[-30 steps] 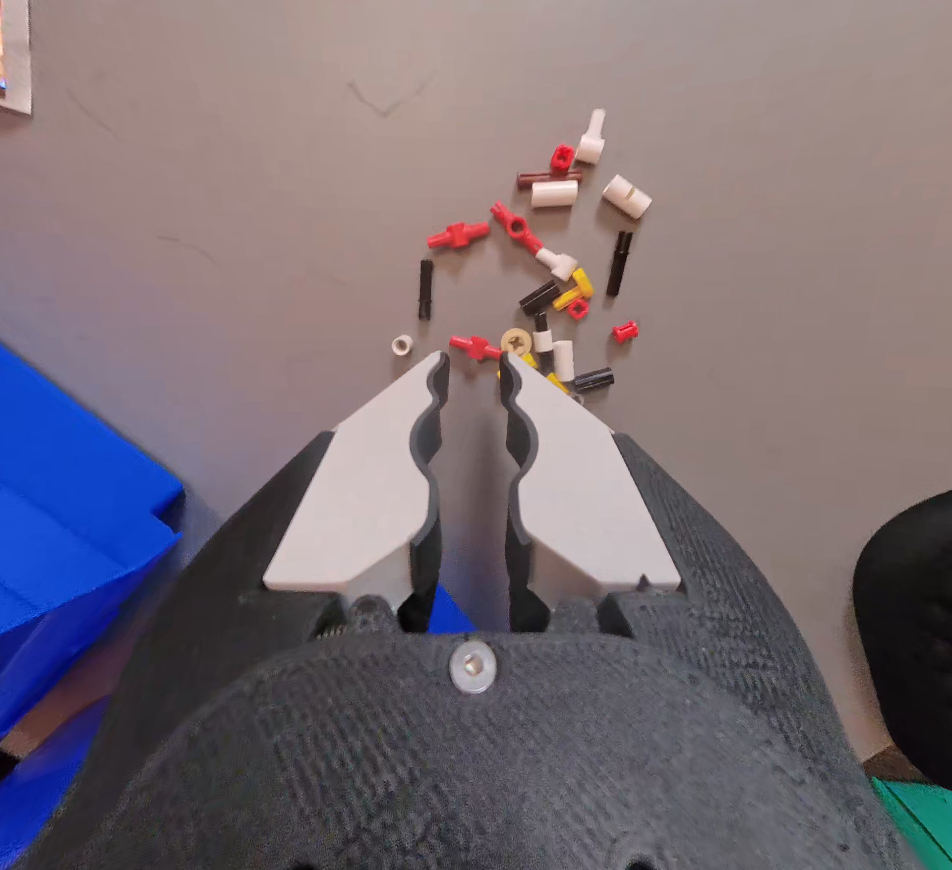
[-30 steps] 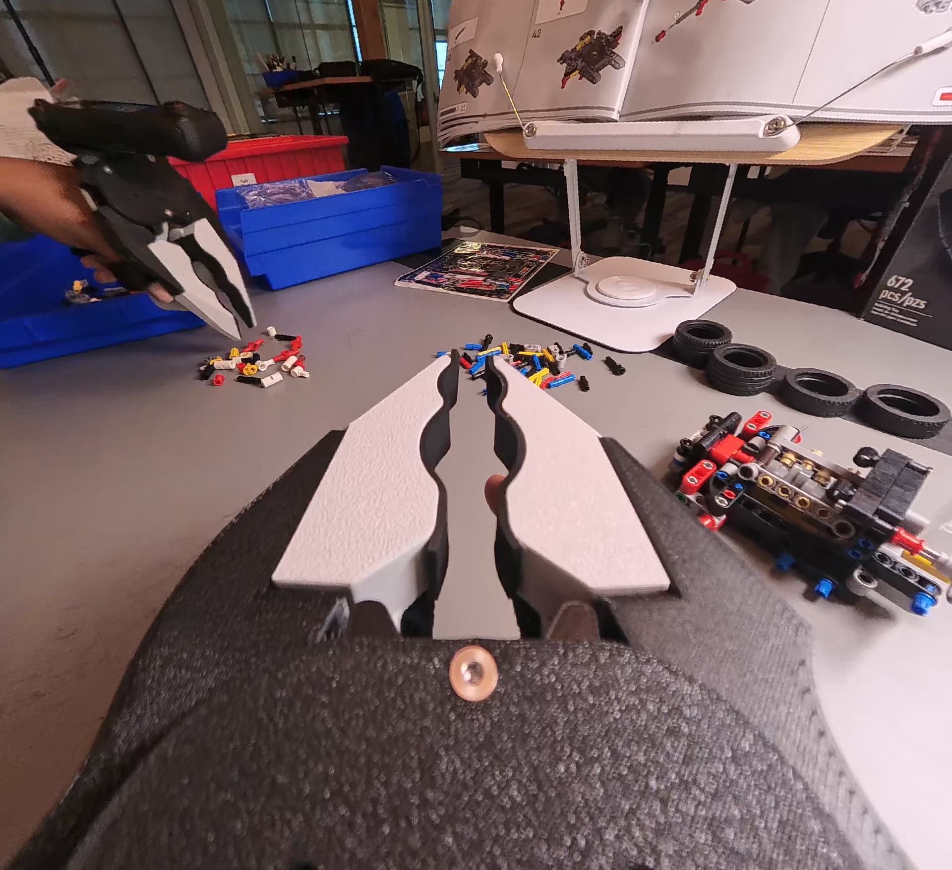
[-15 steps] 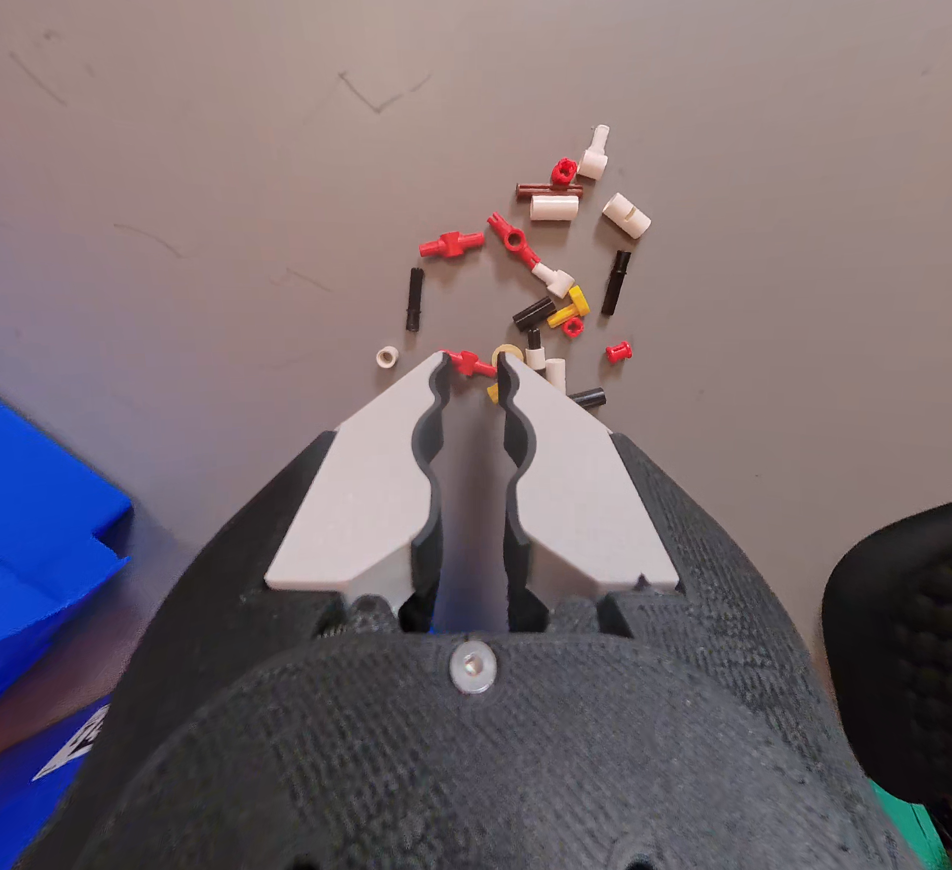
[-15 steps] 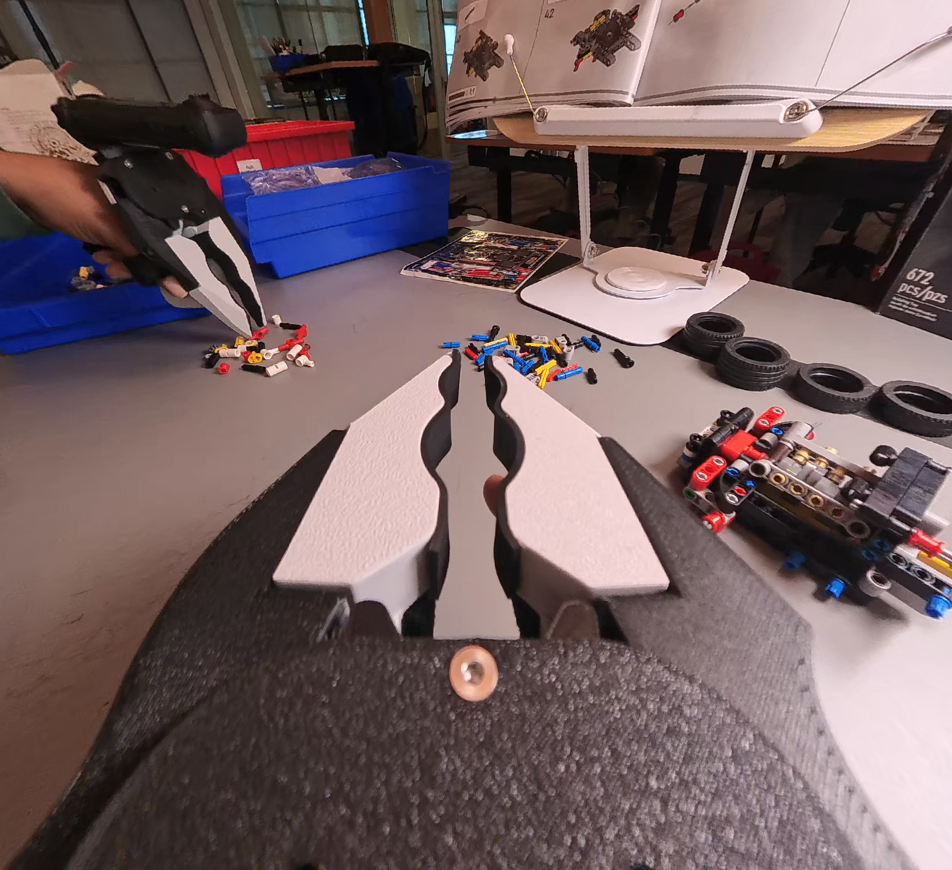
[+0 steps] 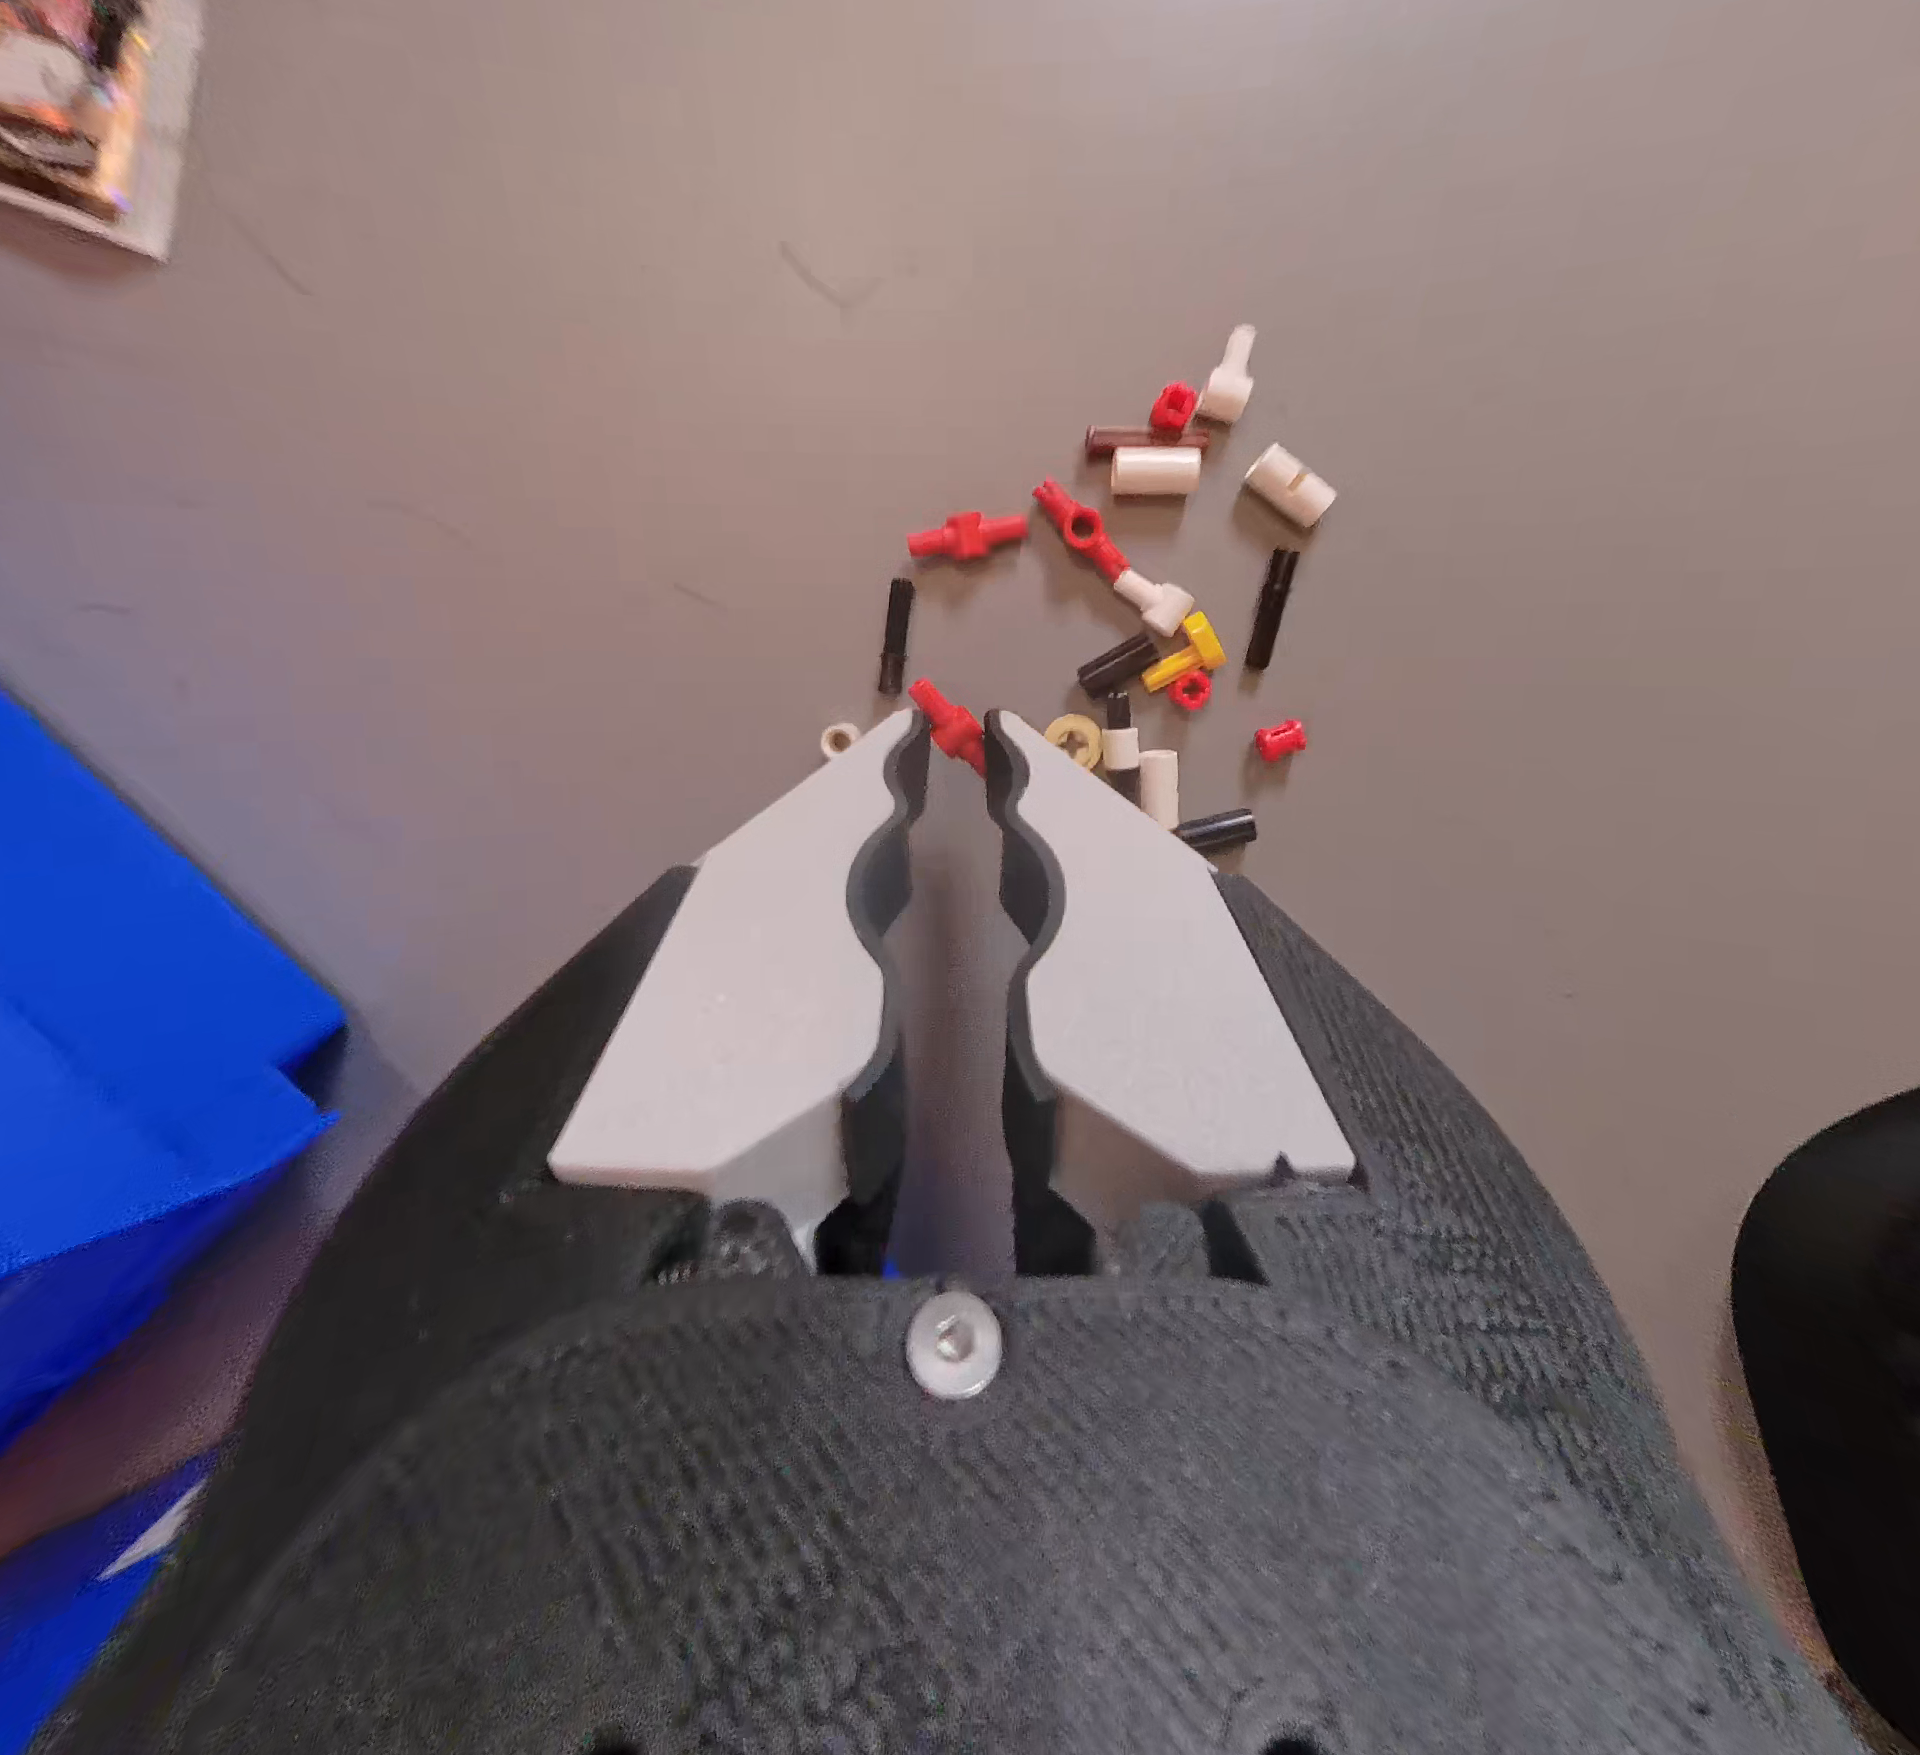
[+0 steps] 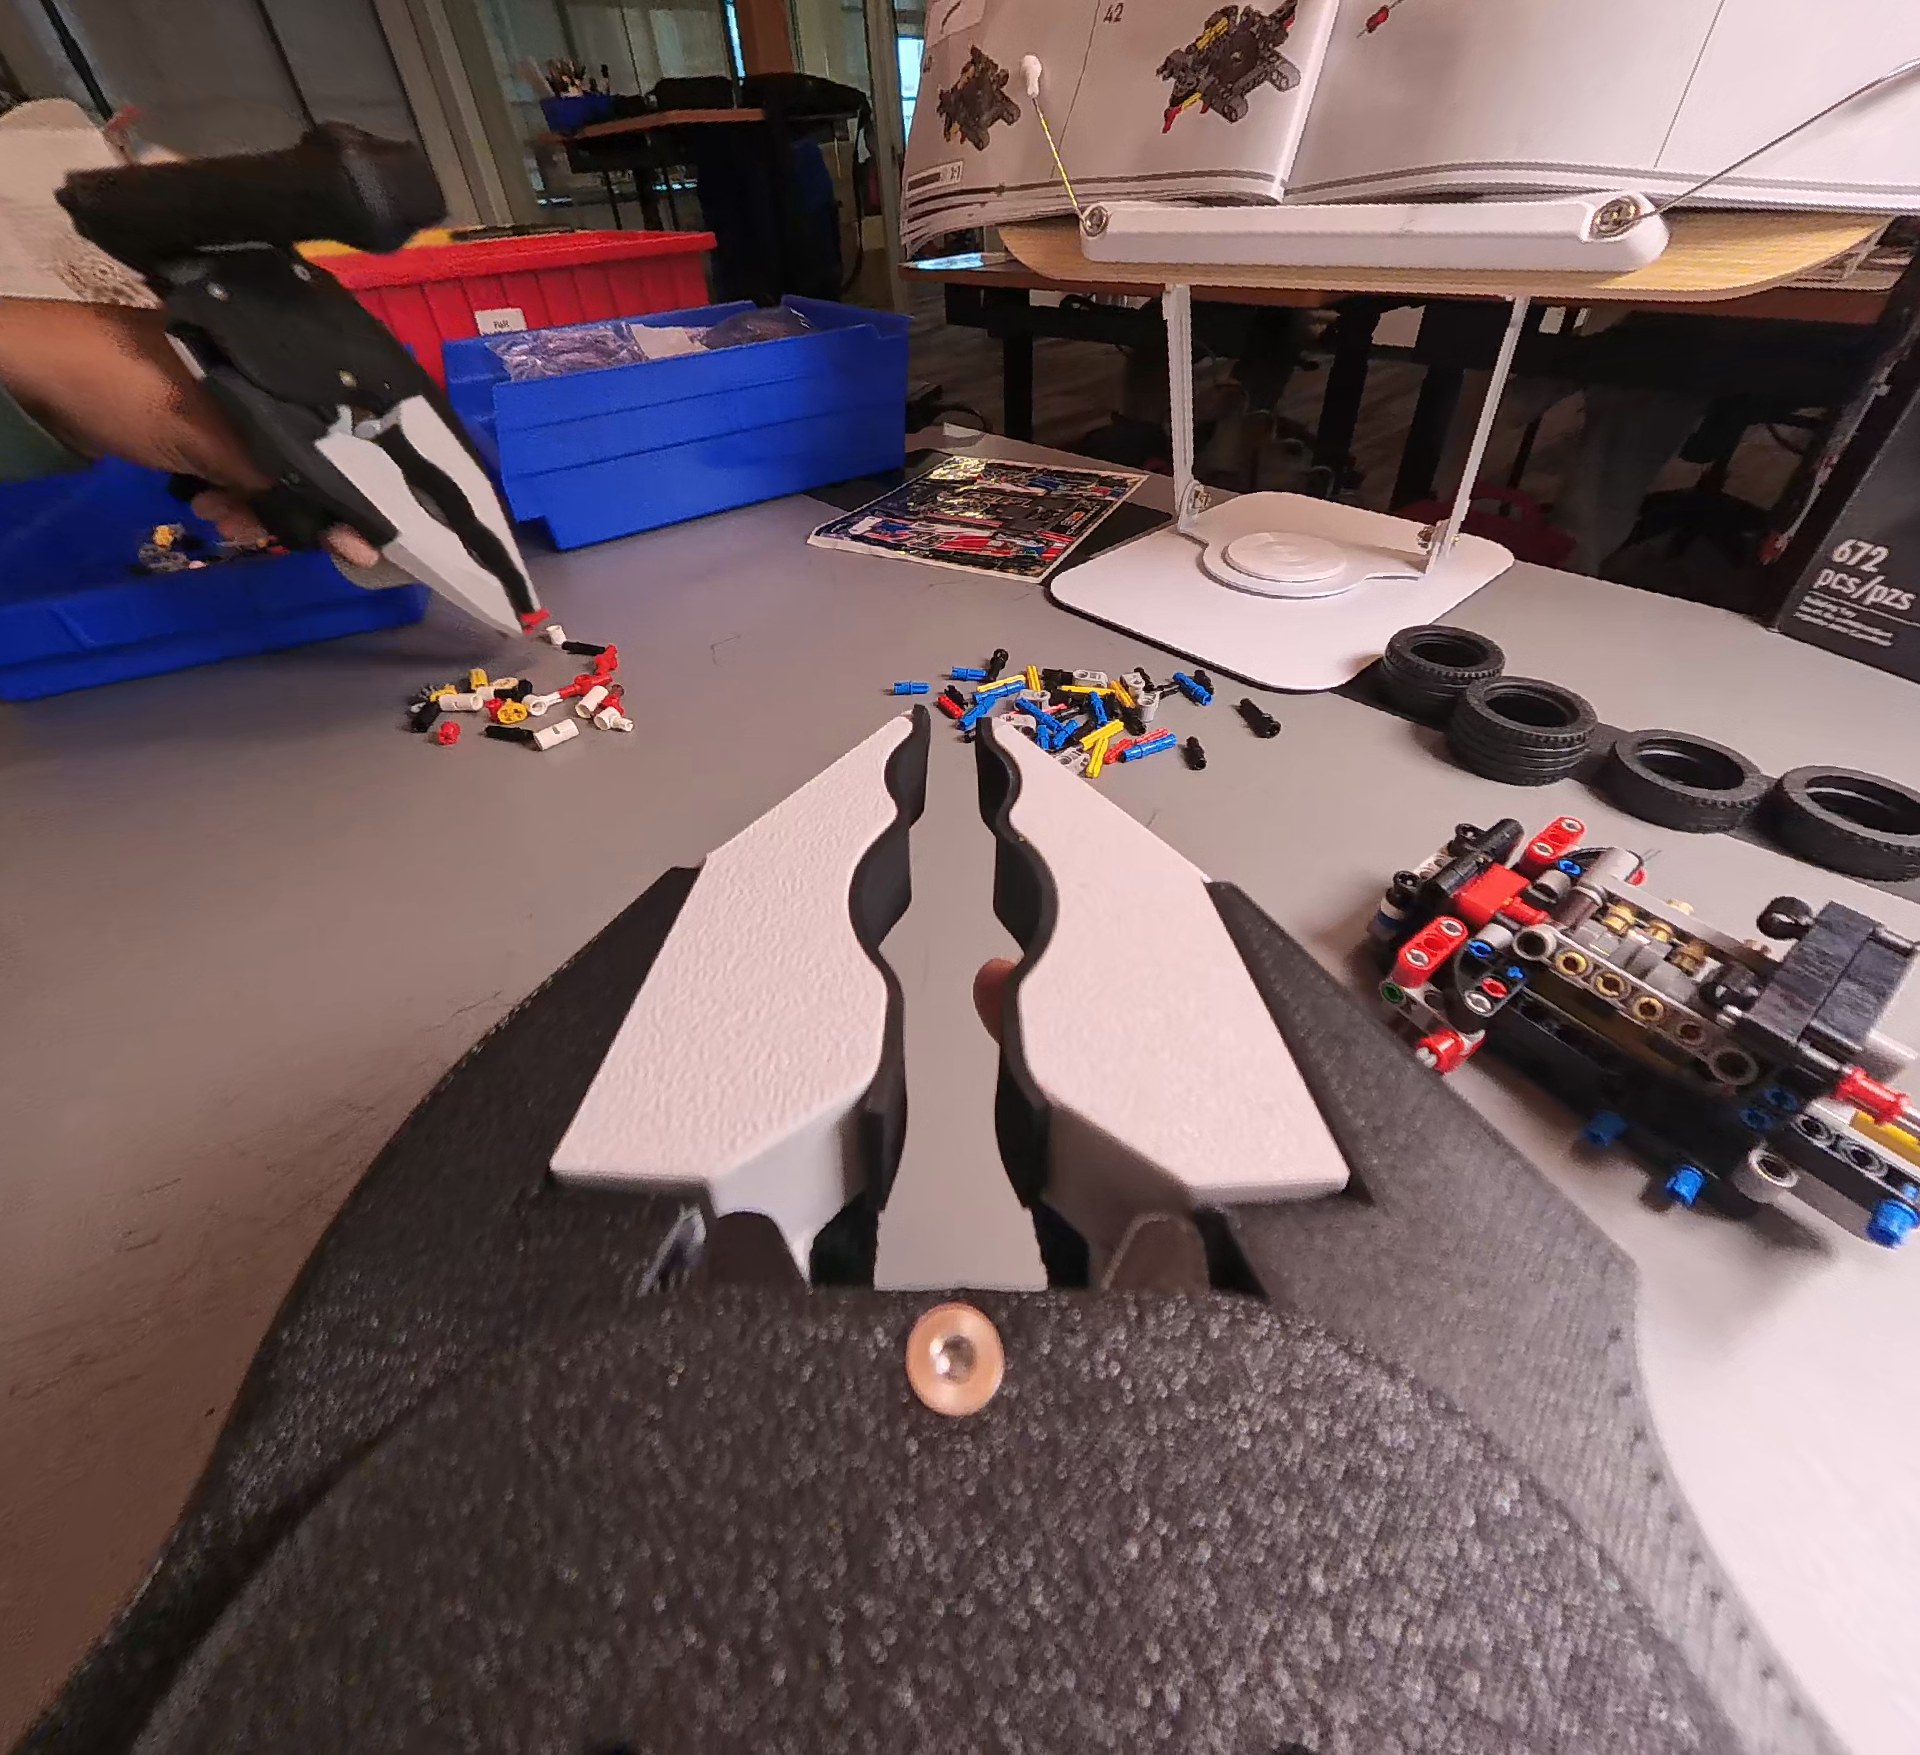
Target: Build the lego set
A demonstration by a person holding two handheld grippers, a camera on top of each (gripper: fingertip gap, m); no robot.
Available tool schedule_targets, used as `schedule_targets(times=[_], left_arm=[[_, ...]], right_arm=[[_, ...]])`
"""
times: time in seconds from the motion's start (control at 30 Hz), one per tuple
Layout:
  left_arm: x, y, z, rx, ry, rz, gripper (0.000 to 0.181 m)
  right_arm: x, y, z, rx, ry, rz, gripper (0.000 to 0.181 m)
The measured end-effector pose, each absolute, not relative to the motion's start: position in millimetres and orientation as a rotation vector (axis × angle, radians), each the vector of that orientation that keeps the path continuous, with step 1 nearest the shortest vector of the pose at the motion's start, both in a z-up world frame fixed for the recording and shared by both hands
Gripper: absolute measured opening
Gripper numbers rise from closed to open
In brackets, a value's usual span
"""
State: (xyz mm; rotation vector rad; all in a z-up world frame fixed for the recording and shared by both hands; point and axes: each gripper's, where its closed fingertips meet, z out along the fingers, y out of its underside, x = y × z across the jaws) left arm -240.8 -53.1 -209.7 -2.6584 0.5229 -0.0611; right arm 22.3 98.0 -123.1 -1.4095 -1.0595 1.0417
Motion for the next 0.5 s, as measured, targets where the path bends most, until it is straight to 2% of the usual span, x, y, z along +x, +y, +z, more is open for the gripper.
schedule_targets(times=[0.03, 0.2, 0.5], left_arm=[[-236, -50, -202, -2.611, 0.538, -0.071, 0.008], [-174, -42, -173, -2.394, 0.671, -0.241, 0.008], [-57, -45, -212, -2.421, 0.906, -0.469, 0.008]], right_arm=[[22, 98, -123, -1.409, -1.060, 1.042, 0.008], [22, 98, -124, -1.410, -1.063, 1.041, 0.007], [25, 98, -117, -1.394, -1.046, 1.032, 0.007]])
